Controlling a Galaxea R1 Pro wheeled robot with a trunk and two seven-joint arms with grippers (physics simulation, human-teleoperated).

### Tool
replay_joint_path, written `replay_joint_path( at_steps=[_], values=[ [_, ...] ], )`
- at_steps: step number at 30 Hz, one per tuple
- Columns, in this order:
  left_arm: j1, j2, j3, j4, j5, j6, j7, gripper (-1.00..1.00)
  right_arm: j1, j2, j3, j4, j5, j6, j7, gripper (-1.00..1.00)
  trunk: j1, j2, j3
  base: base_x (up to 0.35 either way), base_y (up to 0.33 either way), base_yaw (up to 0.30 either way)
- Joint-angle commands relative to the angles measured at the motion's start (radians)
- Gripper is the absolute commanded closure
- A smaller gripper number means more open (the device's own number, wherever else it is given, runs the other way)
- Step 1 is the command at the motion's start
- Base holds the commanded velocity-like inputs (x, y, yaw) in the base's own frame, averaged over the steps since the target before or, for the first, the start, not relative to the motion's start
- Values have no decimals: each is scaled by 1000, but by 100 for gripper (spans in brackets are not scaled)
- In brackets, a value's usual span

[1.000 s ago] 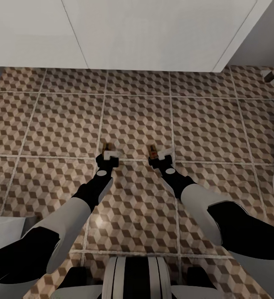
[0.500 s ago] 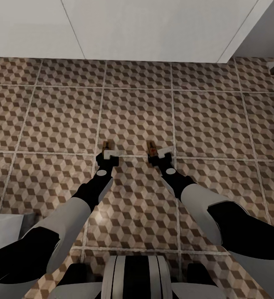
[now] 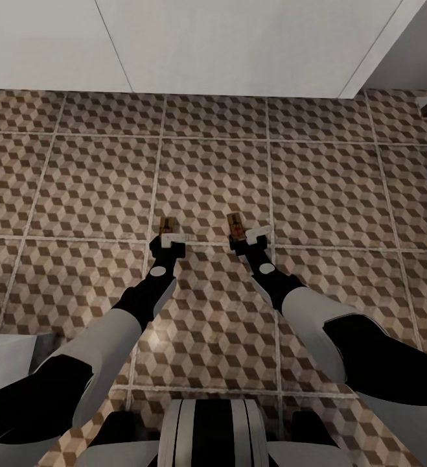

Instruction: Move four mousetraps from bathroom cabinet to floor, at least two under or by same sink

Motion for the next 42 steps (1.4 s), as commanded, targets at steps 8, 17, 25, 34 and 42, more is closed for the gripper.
replay_joint_path(
  at_steps=[8, 17, 25, 34, 42],
  values=[
    [1, 0, -8, -2, 6, -5, 10, 100, -1, 0, 3, 3, 7, -3, -6, 100, 0, 0, 0, 0, 0, 0],
    [2, -1, -8, 0, 6, -6, 10, 100, 0, 0, 3, 5, 7, -4, -6, 100, 4, -2, 0, 0, 0, 0],
    [2, -2, -9, 2, 6, -6, 10, 100, 2, 0, 3, 6, 8, -4, -6, 100, 8, -4, 0, 0, 0, 0],
    [3, -5, -10, 1, 6, -6, 10, 100, 2, 0, 2, 6, 8, -4, -6, 100, 12, -6, 0, 0, 0, 0],
    [28, -5, -11, 3, 6, -7, 10, 100, 4, 0, 2, 6, 8, -4, -6, 100, 12, -6, 0, 0, 0, 0]
  ],
)
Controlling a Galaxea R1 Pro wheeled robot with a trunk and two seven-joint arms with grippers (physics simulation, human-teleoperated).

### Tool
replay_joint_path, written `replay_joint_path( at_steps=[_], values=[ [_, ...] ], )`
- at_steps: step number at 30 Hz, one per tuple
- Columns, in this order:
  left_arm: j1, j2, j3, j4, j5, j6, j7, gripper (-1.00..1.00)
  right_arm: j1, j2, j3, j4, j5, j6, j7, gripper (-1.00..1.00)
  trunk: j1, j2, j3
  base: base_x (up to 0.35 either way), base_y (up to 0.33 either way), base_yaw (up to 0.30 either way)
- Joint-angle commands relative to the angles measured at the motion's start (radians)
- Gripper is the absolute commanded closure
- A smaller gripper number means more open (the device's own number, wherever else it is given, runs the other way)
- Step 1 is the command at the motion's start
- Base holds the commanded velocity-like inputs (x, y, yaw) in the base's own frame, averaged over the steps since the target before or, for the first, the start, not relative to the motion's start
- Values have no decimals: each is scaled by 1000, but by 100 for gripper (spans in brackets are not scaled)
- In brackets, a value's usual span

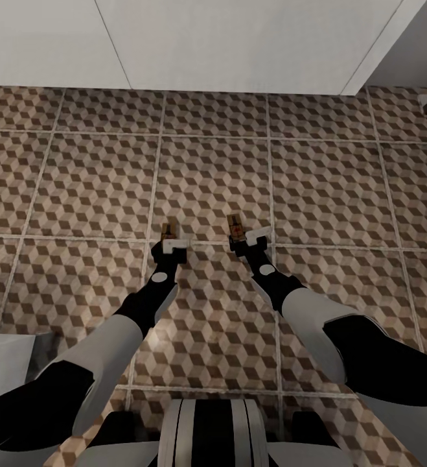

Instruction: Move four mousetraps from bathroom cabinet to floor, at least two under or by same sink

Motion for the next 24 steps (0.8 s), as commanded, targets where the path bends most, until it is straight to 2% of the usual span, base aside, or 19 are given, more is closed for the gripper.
replay_joint_path(
  at_steps=[1, 8, 24],
  values=[
    [1, 1, -8, 1, 6, -3, 10, 100, 0, 0, 3, 1, 7, -1, -6, 100, 0, 0, 0, 6, 0, 0],
    [3, 1, -10, -3, 6, -3, 10, 100, 0, 0, 3, 2, 7, -1, -6, 100, 0, 0, 0, 158, 0, 0],
    [3, 1, -11, -4, 6, -3, 10, 100, 0, 0, 3, 12, 7, -1, -6, 100, 0, 0, 0, 333, 0, 0]
  ],
)
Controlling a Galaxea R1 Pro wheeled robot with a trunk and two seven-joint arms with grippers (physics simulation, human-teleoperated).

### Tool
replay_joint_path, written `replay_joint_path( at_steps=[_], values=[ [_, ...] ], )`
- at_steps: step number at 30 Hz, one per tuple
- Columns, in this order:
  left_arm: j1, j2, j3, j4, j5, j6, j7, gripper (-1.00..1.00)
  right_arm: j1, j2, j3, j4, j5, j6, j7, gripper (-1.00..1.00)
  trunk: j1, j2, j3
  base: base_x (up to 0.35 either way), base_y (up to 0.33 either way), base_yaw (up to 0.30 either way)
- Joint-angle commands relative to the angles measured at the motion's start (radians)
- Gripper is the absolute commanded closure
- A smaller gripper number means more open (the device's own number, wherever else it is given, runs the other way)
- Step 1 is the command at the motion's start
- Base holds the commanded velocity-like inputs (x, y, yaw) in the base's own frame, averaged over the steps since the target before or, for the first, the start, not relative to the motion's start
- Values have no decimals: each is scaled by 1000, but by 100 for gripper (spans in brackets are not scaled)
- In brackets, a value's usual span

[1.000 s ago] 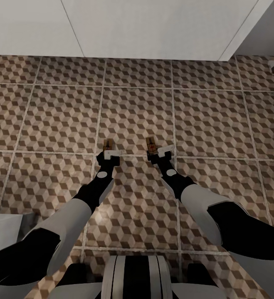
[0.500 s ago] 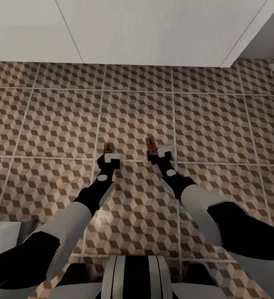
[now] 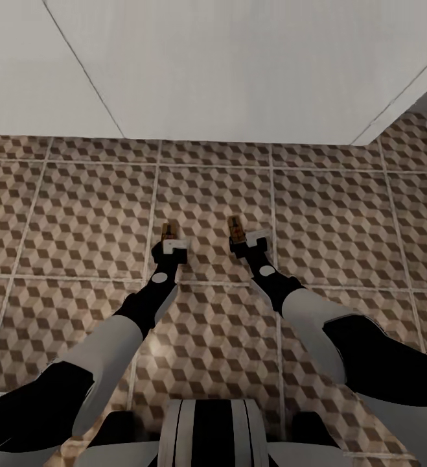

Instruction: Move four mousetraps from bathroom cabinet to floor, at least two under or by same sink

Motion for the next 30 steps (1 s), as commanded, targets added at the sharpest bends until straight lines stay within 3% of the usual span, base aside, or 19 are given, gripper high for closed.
replay_joint_path(
  at_steps=[1, 18, 30],
  values=[
    [-1, 1, -8, 1, 6, -3, 10, 100, -1, 0, 3, 3, 7, -1, -6, 100, 0, 0, 0, 324, 0, 0],
    [0, 1, -8, 4, 6, -3, 10, 100, -1, 0, 3, 8, 8, -1, -6, 100, 0, 0, 0, 140, 95, 0],
    [4, 1, -4, 5, 7, 4, 10, 100, 0, 0, 4, 5, 9, 4, -9, 100, 0, 0, 0, 15, 14, 0]
  ],
)
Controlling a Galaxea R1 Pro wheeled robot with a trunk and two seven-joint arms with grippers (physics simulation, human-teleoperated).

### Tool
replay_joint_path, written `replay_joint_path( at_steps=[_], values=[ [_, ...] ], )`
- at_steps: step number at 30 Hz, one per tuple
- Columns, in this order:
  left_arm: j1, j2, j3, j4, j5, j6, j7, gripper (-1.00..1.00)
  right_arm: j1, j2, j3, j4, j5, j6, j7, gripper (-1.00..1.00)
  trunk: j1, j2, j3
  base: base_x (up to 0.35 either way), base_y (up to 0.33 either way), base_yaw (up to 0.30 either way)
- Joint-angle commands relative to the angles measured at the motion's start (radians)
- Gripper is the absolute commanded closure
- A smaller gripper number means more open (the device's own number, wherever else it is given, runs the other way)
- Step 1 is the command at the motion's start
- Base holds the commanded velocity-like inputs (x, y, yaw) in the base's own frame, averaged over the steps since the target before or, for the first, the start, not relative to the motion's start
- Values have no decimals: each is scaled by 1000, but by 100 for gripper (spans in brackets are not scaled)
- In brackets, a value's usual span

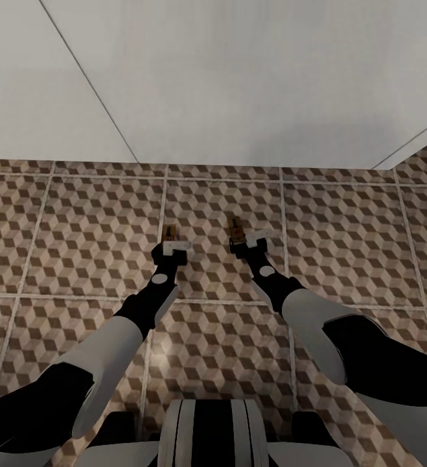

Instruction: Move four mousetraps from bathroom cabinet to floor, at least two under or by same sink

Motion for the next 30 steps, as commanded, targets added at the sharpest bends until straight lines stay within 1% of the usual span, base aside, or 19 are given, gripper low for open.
replay_joint_path(
  at_steps=[1, 3, 4, 5, 6, 7, 8, 9, 10, 11, 12, 14, 15, 16, 19, 21, 24, 30],
  values=[
    [-1, 1, -6, 3, 7, 2, 10, 100, -1, 0, 4, 0, 7, 3, -8, 100, 0, 0, 0, 0, 0, 0],
    [-1, 0, -3, 0, 10, 16, 11, 100, -1, 0, 4, -5, 8, 15, -9, 100, 0, 0, 0, 0, 0, 0],
    [-1, 0, -3, -4, 15, 37, 12, 100, -1, 0, 3, -9, 8, 31, -10, 100, 0, 0, 0, 0, 0, 0],
    [-2, -1, -2, -9, 22, 73, 13, 100, -1, 0, 3, -12, 9, 57, -10, 100, 0, 0, 0, 0, 0, 0],
    [-3, 0, -2, -18, 31, 127, 13, 100, -1, 0, 2, -19, 9, 90, -11, 100, 0, 0, 0, 0, 0, 0],
    [-4, 0, -1, -23, 38, 160, 13, 100, -1, 0, 2, -25, 9, 108, -11, 100, 0, 0, 0, 0, 0, 0],
    [-6, 0, -1, -35, 51, 229, 13, 100, -1, 0, 2, -46, 9, 145, -11, 100, 0, 0, 0, 0, 0, 0],
    [-7, 1, 0, -43, 57, 263, 13, 100, -1, 0, 2, -60, 9, 162, -11, 100, 0, 0, 0, 0, 0, 0],
    [-12, 2, 0, -61, 67, 327, 14, 100, -1, 0, 2, -91, 9, 198, -11, 100, 0, 0, 0, 0, 0, 0],
    [-15, 2, 0, -71, 71, 355, 15, 100, -1, 0, 2, -107, 9, 216, -11, 100, 0, 0, 0, 0, 0, 0],
    [-27, 2, 0, -88, 76, 403, 16, 100, -1, 0, 2, -137, 9, 253, -11, 100, 0, 0, 0, 0, 0, 0],
    [-64, 3, 1, -105, 81, 464, 19, 100, -1, 0, 2, -193, 9, 326, -12, 100, 0, 0, 0, 0, 0, 0],
    [-74, 4, 1, -107, 82, 474, 20, 100, -1, 0, 2, -208, 9, 343, -12, 100, 0, 0, 0, 0, 0, 0],
    [-96, 4, 2, -110, 83, 490, 22, 100, -1, 0, 2, -239, 9, 375, -12, 100, 0, 0, 0, 0, 0, 0],
    [-145, 7, 5, -113, 84, 521, 31, 100, -1, 0, 2, -302, 9, 442, -13, 100, 0, 0, 0, 0, 0, 0],
    [-159, 8, 6, -116, 85, 534, 40, 100, -1, 0, 2, -323, 9, 466, -13, 100, 0, 0, 0, 0, 0, 0],
    [-169, 8, 6, -115, 85, 543, 48, 100, -2, 0, 1, -339, 9, 484, -13, 100, 0, 0, 0, 0, 0, 0],
    [-174, 8, 7, -124, 84, 547, 52, 100, -4, 0, 1, -344, 8, 493, -13, 100, 0, 0, 0, 0, 0, 0]
  ],
)
